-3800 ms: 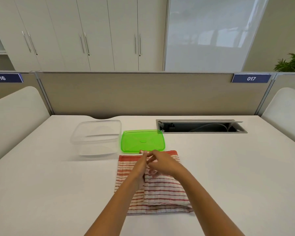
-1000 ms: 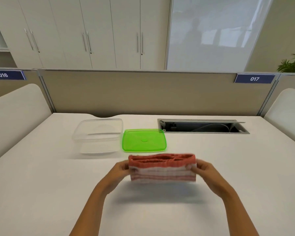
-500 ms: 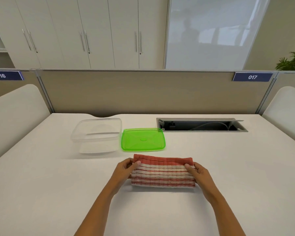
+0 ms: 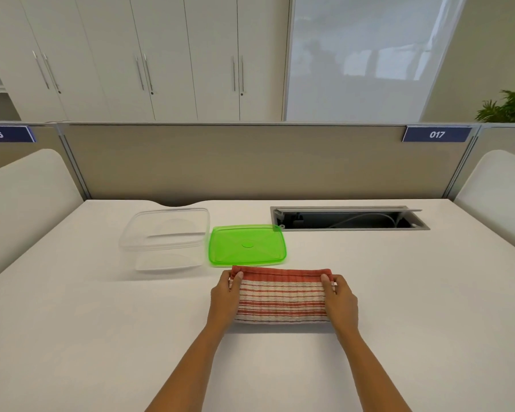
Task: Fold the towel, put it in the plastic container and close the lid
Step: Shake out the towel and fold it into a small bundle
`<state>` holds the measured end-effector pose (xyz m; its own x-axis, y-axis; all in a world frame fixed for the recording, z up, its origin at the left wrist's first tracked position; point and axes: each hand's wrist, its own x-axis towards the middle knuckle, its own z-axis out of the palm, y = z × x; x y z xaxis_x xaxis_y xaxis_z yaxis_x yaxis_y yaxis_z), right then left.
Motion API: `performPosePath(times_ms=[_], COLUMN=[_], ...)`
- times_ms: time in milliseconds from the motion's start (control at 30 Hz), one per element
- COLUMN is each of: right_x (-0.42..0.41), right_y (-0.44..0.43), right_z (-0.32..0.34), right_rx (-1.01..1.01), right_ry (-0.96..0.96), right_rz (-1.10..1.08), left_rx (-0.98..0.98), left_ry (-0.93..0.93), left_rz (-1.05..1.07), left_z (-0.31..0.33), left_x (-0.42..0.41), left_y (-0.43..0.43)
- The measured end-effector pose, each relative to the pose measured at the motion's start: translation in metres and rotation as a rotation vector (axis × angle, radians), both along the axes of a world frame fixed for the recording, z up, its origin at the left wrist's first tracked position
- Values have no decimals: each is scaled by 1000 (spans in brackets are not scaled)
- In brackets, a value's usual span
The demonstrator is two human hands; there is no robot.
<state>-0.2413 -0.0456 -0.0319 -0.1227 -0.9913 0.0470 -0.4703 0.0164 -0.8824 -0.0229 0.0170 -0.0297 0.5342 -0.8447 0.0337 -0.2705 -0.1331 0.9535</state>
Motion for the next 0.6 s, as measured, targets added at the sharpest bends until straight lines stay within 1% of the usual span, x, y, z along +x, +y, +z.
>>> performPosePath(times_ms=[133,200,333,467,533,600], right_x=[7,9,13,16,18,19], right_y=[1,1,-1,0,2,4], right_z=[-6,-10,-13,-15,-16,-16], right_rx=[-21,-31,-35,-32,-39,-57], right_ry=[203,264,384,429,448,485], right_rz=[-81,-106,-126,-159,-176,-182], left_rx=[2,21,123,277,299,289], left_ry=[-145,-219,-317,-441,-472,-464], left_rz=[60,89,169,230,244,261], left_z=[-2,-3,-5,-5,-7,-7], left_x=[-5,-7,-11,-13,-12,-13], left_y=[-6,-8,-10,-10,-9,-8])
